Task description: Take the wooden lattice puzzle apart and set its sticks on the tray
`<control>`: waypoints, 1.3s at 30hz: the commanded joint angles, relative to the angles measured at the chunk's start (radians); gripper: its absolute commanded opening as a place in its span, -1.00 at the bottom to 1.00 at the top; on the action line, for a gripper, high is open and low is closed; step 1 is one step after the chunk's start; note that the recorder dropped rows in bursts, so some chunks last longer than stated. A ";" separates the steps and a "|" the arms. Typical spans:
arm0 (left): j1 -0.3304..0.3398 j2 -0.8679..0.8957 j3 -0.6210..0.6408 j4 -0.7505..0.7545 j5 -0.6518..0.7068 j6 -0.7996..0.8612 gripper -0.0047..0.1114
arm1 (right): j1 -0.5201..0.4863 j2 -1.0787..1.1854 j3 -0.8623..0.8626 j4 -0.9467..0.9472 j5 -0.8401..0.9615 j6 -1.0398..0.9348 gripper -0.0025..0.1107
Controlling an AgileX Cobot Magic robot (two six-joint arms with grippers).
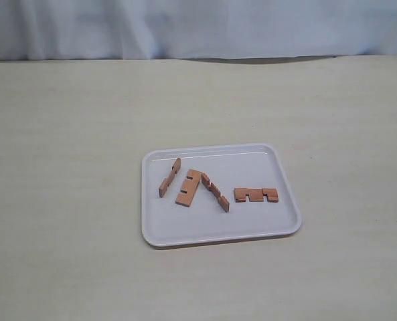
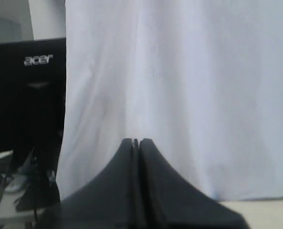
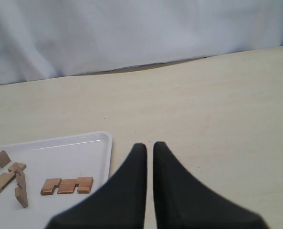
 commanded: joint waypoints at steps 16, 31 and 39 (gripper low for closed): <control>-0.021 -0.137 0.085 -0.288 0.052 -0.009 -0.92 | -0.004 0.008 0.004 -0.001 -0.013 0.001 -0.87; -0.021 -0.137 0.407 -0.274 -0.046 0.021 -0.92 | -0.004 0.008 0.004 -0.001 -0.013 0.001 -0.87; -0.021 -0.137 0.407 -0.306 0.008 0.017 -0.92 | -0.004 0.008 0.004 -0.001 -0.013 0.001 -0.87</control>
